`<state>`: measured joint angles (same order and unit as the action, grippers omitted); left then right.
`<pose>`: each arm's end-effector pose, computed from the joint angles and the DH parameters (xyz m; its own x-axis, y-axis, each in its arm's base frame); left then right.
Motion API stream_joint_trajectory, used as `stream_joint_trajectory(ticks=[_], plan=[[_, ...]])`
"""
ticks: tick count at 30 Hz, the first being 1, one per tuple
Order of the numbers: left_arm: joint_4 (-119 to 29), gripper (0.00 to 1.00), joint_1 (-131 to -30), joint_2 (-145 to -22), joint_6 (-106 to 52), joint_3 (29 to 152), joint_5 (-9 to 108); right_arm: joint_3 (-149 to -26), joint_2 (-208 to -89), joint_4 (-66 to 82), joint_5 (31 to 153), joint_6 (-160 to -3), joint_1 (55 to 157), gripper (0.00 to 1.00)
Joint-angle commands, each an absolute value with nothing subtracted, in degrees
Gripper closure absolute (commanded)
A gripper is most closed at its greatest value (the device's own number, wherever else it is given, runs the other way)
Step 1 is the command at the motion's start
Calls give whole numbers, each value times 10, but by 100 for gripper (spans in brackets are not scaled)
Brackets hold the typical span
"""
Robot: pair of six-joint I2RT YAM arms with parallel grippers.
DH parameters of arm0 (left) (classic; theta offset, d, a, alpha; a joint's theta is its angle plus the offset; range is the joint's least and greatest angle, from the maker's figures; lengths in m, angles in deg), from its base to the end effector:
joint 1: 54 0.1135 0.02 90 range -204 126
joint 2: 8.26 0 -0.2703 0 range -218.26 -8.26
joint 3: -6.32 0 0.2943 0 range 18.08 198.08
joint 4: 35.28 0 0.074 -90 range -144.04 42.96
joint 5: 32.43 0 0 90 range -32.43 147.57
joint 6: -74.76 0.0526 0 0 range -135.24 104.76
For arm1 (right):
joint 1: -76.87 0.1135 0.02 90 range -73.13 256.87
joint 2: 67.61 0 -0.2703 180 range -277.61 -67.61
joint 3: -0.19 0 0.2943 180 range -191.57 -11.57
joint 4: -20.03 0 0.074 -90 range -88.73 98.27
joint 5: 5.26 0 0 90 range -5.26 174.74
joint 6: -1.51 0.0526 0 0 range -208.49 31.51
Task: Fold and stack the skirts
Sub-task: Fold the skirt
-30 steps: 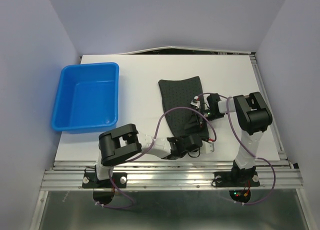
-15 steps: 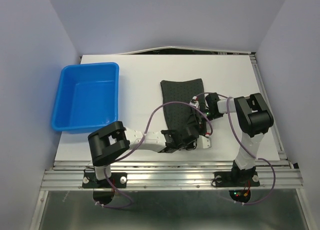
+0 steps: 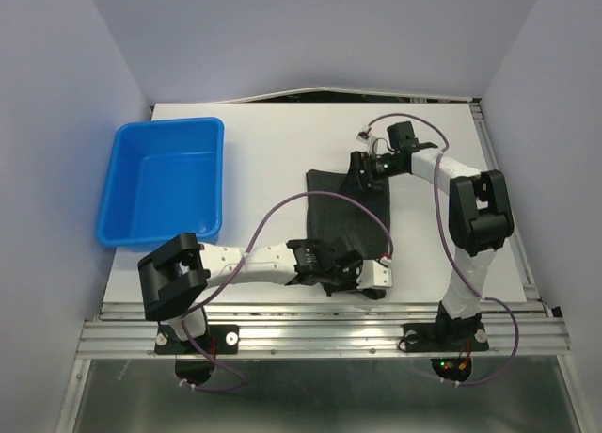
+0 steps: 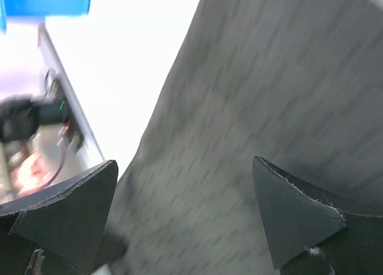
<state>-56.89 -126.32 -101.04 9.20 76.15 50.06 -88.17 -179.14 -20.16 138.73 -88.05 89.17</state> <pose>0.1131 -0.3775 0.1802 0.2085 0.6965 -0.6866 0.9739 -0.0833 0.2113 0.4177 0.1346 0.1554 -0.8770 -0.1866 -0.4428 -0.4729 0.4986 0.7265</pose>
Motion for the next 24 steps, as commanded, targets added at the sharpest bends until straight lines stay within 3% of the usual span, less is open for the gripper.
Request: stream_joint_trajectory(ticks=[1,12,18,24], plan=[[-630,100,-1266,-984,55,805,400,-978,-1837,-192,1339,-895,885,2],[-723,100,-1226,-975,33,886,300,-1029,-1952,-191,1282,-938,879,6],[-747,100,-1183,-978,61,930,319,-967,-1952,-188,1337,-954,879,47],[-772,100,-1118,-1017,92,1005,327,-900,-1934,-180,1368,-961,896,51]])
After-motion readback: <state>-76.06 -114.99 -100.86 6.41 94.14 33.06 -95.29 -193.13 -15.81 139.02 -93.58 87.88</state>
